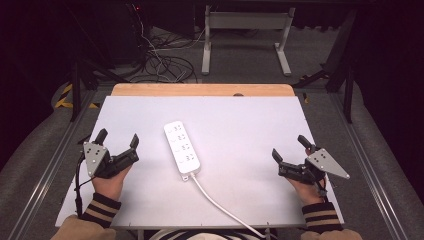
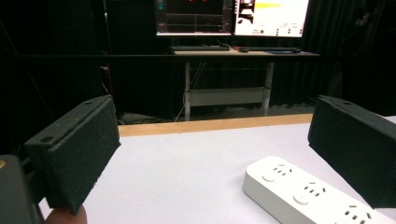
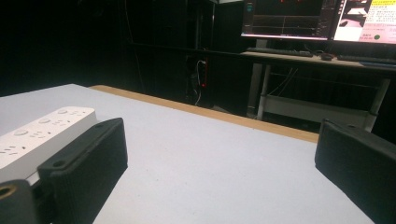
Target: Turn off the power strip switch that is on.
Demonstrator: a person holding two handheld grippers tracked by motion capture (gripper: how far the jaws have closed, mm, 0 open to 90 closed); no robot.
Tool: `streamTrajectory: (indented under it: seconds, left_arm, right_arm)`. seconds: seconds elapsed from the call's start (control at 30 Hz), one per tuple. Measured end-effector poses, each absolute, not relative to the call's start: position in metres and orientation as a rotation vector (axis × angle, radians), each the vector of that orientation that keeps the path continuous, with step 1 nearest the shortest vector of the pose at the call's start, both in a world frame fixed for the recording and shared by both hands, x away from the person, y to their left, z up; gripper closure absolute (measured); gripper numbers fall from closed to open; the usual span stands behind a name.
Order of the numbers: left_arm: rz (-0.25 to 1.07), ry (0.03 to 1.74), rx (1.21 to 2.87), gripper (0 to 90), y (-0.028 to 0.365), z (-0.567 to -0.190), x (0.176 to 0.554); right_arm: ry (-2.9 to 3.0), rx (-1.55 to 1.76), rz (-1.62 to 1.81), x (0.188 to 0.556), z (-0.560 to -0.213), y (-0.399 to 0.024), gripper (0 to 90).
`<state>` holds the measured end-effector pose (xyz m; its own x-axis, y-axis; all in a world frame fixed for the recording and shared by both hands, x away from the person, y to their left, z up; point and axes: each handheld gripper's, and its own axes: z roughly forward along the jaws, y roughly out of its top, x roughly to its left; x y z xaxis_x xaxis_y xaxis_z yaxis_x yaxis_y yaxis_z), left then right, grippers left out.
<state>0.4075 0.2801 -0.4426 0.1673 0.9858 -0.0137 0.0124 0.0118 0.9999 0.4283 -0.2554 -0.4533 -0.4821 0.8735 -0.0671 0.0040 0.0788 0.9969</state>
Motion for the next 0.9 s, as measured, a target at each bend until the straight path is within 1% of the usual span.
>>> streamTrajectory:
  seconds: [0.2,0.23,0.33,0.4,0.47,0.53,0.57,0.6,0.63,0.67,0.7,0.73,0.77,0.9]
  left_arm:
    - [1.070,1.063,1.319,3.7,0.2791,-0.4432,0.4068]
    - [1.064,1.069,1.326,5.2,0.2787,-0.4431,0.4068]
    - [1.060,1.067,1.345,22.1,0.2776,-0.4427,0.4051]
    - [1.050,1.050,1.351,36.9,0.2770,-0.4423,0.4031]
    - [1.032,1.036,1.360,55.0,0.2770,-0.4412,0.4006]
    - [0.997,1.030,1.383,67.7,0.2779,-0.4397,0.3990]
    - [0.997,1.030,1.383,71.4,0.2779,-0.4397,0.3990]
    - [0.966,1.054,1.415,73.2,0.2785,-0.4384,0.4002]
    - [0.931,1.075,1.433,73.1,0.2790,-0.4376,0.4020]
    - [0.931,1.075,1.433,73.8,0.2790,-0.4376,0.4020]
    - [0.867,1.097,1.455,78.7,0.2812,-0.4375,0.4049]
    - [0.857,1.093,1.469,85.5,0.2819,-0.4378,0.4051]
    - [0.857,1.079,1.483,89.9,0.2819,-0.4379,0.4051]
    - [0.866,1.050,1.509,90.0,0.2806,-0.4366,0.4038]
  right_arm:
    - [1.623,0.888,1.499,0.4284,-0.4535,-0.2552,3.1]
    - [1.623,0.890,1.497,0.4282,-0.4534,-0.2554,3.0]
    - [1.622,0.891,1.502,0.4279,-0.4532,-0.2559,3.0]
    - [1.624,0.892,1.501,0.4279,-0.4532,-0.2559,3.0]
    - [1.624,0.892,1.503,0.4278,-0.4532,-0.2557,3.1]
    - [1.624,0.892,1.506,0.4277,-0.4532,-0.2557,3.1]
    - [1.623,0.892,1.514,0.4279,-0.4532,-0.2558,3.1]
    - [1.620,0.895,1.517,0.4280,-0.4532,-0.2560,3.1]
    - [1.619,0.899,1.518,0.4281,-0.4532,-0.2562,3.1]
    - [1.619,0.899,1.519,0.4283,-0.4532,-0.2562,3.1]
    - [1.619,0.902,1.521,0.4284,-0.4533,-0.2562,3.1]
    - [1.621,0.903,1.525,0.4285,-0.4533,-0.2562,3.1]
    - [1.622,0.902,1.524,0.4286,-0.4533,-0.2561,3.3]
    - [1.626,0.899,1.526,0.4290,-0.4534,-0.2554,3.4]
